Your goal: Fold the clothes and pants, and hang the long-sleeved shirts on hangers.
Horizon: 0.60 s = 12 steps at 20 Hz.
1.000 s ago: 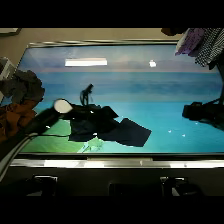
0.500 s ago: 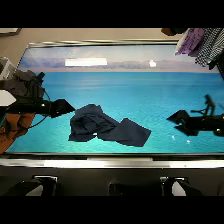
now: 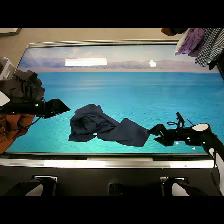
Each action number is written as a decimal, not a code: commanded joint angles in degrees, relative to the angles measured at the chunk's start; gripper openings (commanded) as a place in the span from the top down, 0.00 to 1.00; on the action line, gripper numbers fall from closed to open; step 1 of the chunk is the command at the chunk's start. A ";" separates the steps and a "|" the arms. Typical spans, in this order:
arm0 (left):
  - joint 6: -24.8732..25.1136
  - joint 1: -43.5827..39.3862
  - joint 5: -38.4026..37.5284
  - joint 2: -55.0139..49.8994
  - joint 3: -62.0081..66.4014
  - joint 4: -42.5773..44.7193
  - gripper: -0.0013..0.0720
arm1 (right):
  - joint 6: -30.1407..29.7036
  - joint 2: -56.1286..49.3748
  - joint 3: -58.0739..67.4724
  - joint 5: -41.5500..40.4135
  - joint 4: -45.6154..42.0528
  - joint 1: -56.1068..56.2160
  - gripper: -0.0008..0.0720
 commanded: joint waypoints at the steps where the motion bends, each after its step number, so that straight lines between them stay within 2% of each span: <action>1: -5.03 0.17 -0.48 0.07 0.04 2.27 0.19 | -0.66 -3.28 -0.68 -6.25 3.45 4.15 0.15; 3: -9.86 1.07 -1.20 0.09 0.04 6.01 0.19 | -2.64 -4.79 -0.68 -6.56 5.62 5.99 0.32; 6: -9.03 4.35 -3.61 1.01 -2.45 12.04 0.19 | -3.65 -4.90 -0.61 -7.48 6.25 6.69 0.84; 7: -7.26 5.99 -2.97 1.79 -4.98 12.20 0.20 | -4.04 -4.76 -0.48 -7.37 6.08 6.67 0.94; 9: -3.87 9.07 -0.48 2.69 -11.72 10.38 0.20 | -4.28 -4.02 -0.42 -6.99 6.03 6.67 0.95; 10: -0.87 10.16 1.01 2.54 -15.28 7.74 0.29 | -4.22 -3.30 -0.42 -6.73 5.95 6.67 0.95; 12: 4.24 10.84 5.35 2.29 -21.64 2.71 0.30 | -3.58 -1.73 -0.42 -5.64 5.92 6.67 0.95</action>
